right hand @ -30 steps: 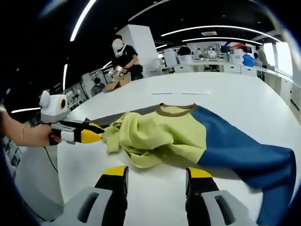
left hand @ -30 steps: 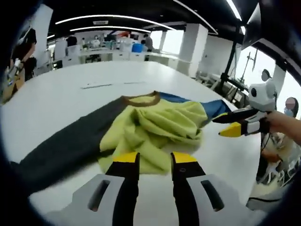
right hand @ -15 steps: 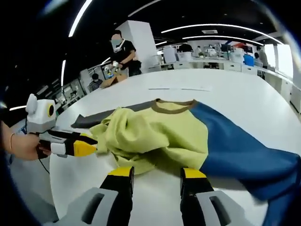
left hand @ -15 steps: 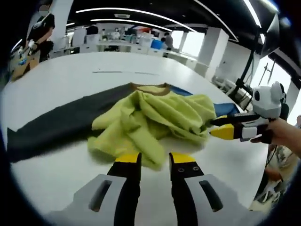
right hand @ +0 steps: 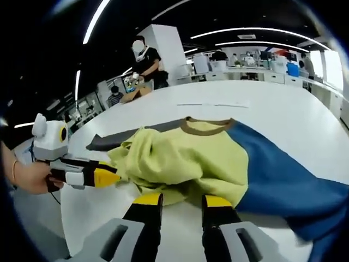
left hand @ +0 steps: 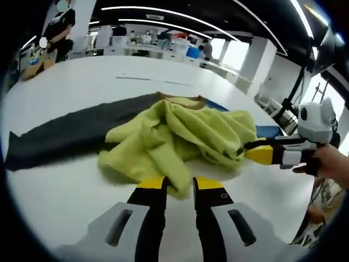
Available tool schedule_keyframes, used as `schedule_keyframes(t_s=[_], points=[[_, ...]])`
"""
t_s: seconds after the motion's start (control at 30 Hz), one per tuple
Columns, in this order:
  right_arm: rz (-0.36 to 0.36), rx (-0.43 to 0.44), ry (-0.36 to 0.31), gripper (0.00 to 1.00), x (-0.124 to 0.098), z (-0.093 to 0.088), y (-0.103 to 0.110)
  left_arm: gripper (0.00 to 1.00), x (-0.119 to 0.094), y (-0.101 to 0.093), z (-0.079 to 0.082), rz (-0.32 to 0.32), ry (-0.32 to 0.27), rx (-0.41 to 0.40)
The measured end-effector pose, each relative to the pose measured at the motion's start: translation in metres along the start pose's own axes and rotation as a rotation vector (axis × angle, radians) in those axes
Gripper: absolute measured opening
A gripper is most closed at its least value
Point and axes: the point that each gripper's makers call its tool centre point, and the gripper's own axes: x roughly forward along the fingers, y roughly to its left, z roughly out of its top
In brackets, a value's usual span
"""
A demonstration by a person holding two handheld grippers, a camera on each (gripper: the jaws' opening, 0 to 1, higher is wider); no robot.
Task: Fold the garment on the visible template until the final outline fits inside the template.
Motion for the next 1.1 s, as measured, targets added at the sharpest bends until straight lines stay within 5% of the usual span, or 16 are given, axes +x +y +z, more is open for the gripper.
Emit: schedule_keyframes(t_s=[0.23,0.77,1.1], points=[[-0.006,0.021,-0.011,0.22,0.01,0.004,-0.003,0.02,0.004,0.002,-0.004,0.008,0.024,0.002],[-0.029,-0.069,0.036,0.0,0.029,-0.003,-0.002,0.0,0.002,0.004,-0.004,-0.011,0.027,-0.021],[-0.03,-0.09,0.051,0.0,0.023,-0.008,0.002,0.0,-0.013,0.006,-0.002,-0.04,0.015,-0.005]])
